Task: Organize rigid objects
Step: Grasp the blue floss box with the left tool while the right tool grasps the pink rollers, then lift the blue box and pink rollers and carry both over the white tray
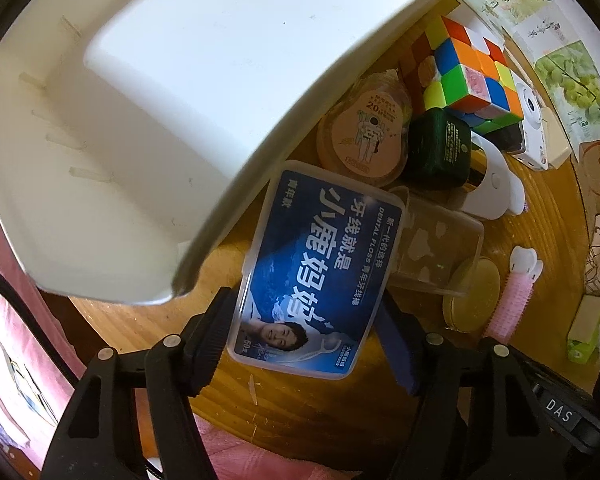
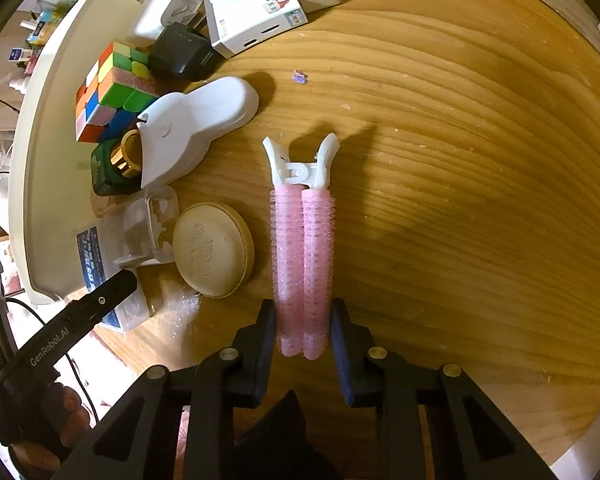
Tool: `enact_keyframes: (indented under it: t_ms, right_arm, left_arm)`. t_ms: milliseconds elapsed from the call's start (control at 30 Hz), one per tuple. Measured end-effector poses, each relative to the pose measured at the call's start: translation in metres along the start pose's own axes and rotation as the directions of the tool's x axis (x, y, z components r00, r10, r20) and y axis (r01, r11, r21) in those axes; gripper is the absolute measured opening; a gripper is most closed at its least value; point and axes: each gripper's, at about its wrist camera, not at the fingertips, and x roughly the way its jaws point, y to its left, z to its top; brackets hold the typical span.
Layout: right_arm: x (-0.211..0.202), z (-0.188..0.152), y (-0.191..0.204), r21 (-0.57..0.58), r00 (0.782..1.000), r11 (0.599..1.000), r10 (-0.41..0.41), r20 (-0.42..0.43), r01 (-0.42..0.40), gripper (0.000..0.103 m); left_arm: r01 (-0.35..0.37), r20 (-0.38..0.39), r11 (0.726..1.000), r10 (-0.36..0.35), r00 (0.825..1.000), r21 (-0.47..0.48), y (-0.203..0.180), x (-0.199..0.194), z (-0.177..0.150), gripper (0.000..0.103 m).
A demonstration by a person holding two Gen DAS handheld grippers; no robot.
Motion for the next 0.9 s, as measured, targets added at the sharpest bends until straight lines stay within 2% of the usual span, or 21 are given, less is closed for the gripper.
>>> enact_keyframes:
  t_ms: [233, 533, 700, 900]
  right_arm:
    - [0.0, -0.008, 0.003, -0.009, 1.0, 1.0, 0.018, -0.014, -0.019, 0.026]
    - [-0.007, -0.027, 0.012, -0.04, 0.999, 0.999, 0.033, 0.016, -0.033, 0.026]
    - [-0.013, -0.041, 0.011, -0.039, 0.997, 0.997, 0.061, 0.045, -0.059, 0.026]
    - [-0.021, -0.057, 0.017, -0.052, 0.991, 0.994, 0.101, 0.091, -0.097, 0.026]
  left_arm:
    - [0.019, -0.034, 1.0, -0.018, 0.999, 0.01, 0.015, 0.002, -0.023, 0.071]
    - [0.057, -0.069, 0.998, -0.055, 0.996, 0.028, 0.024, 0.001, -0.049, 0.07]
    - [0.068, -0.052, 0.997, -0.065, 0.997, 0.046, 0.027, -0.007, -0.065, 0.07]
    - [0.061, 0.004, 0.994, -0.062, 0.998, 0.093, 0.017, -0.032, -0.078, 0.07]
